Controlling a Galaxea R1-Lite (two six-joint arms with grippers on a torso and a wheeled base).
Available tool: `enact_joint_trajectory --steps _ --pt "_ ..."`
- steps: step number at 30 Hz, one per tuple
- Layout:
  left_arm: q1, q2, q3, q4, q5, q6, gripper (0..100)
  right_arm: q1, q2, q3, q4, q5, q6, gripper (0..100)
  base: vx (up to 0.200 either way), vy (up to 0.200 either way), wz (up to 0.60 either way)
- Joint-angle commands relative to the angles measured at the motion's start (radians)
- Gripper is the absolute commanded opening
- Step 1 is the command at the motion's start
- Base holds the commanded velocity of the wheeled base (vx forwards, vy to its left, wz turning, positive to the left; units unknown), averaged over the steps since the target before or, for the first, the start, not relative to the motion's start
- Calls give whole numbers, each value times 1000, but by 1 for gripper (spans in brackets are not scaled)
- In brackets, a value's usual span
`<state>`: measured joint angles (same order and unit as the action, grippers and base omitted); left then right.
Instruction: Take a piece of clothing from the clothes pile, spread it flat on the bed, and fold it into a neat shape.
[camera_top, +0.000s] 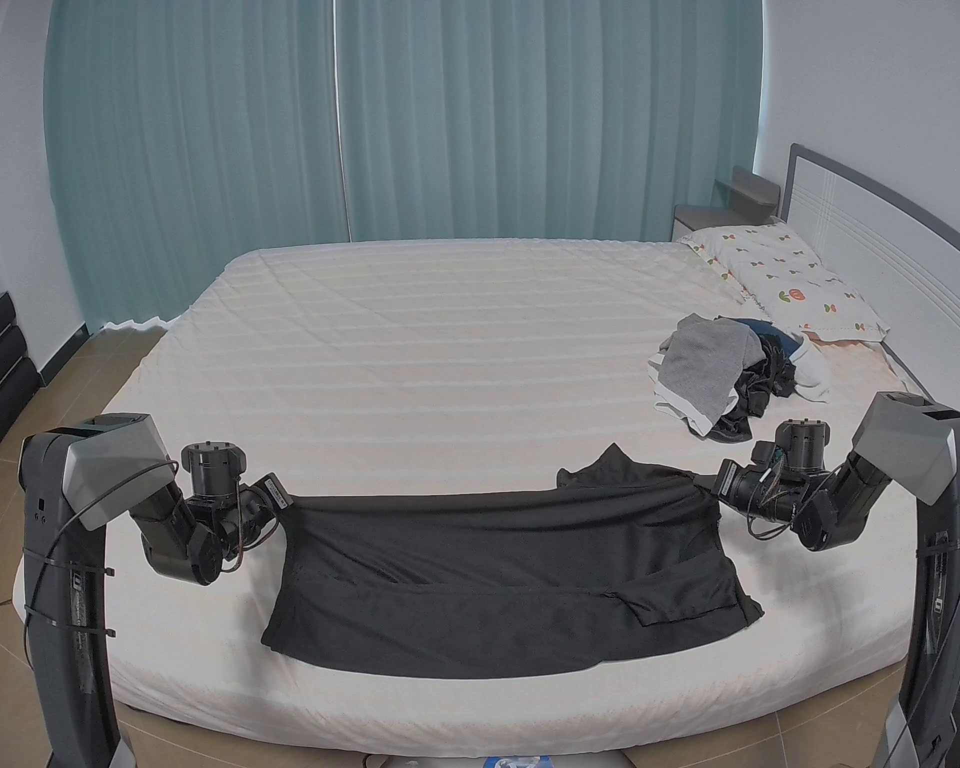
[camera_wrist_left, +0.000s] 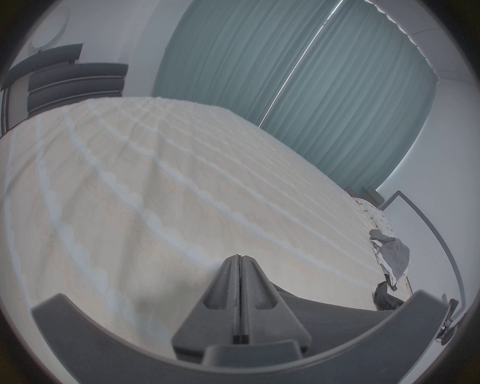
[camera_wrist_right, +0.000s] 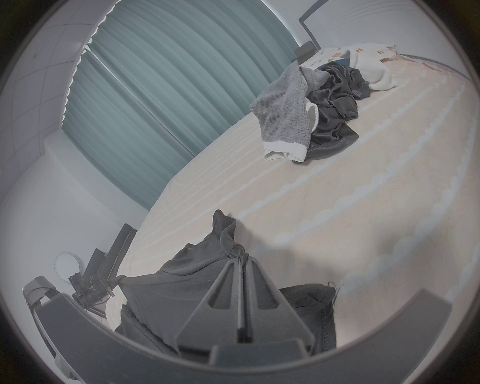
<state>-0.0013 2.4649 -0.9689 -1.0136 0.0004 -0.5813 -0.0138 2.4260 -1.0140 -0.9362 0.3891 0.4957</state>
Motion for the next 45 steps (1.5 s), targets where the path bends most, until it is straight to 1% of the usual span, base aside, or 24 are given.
enact_joint_trajectory --steps 1,6,11,14,15,16,19,20,21,25,29,35,39,40,41,45 --pt "3 -3 65 -76 0 43 0 0 -8 63 -52 4 -14 0 0 0 0" --pt "3 -1 118 -132 -3 103 0 -3 -30 117 -93 30 -16 0 0 0 0" --pt "3 -9 220 -227 -57 153 0 -20 -57 193 -107 59 -77 0 0 0 0" --pt "3 -7 268 -266 -62 202 0 -32 -79 239 -105 71 -102 0 0 0 0" --pt "3 -7 269 -267 -62 204 0 -32 -81 241 -105 71 -102 0 0 0 0" --pt "1 -9 299 -276 -62 228 0 -35 -94 276 -105 86 -112 0 0 0 0" --pt "0 -12 338 -309 -62 258 0 -38 -119 333 -105 99 -141 0 0 0 0" --pt "0 -12 340 -310 -63 258 0 -38 -119 334 -105 97 -143 0 0 0 0" --pt "0 -7 361 -341 -63 268 0 -38 -125 359 -107 99 -166 0 0 0 0" --pt "0 -4 417 -395 -63 297 0 -38 -125 414 -113 99 -217 0 0 0 0" --pt "0 -1 457 -436 -82 311 0 -38 -111 466 -159 99 -253 0 0 0 0" --pt "0 3 487 -453 -92 314 0 -38 -93 526 -239 97 -256 0 0 0 0" --pt "0 8 529 -477 -114 330 0 -40 -87 554 -245 97 -261 0 0 0 0" --pt "0 11 538 -490 -123 333 100 -40 -84 555 -245 97 -260 0 0 0 0" --pt "0 14 546 -500 -126 333 100 -40 -81 554 -245 97 -260 100 0 0 0" --pt "3 20 552 -536 -122 330 100 -51 -96 552 -247 99 -249 100 0 0 0"
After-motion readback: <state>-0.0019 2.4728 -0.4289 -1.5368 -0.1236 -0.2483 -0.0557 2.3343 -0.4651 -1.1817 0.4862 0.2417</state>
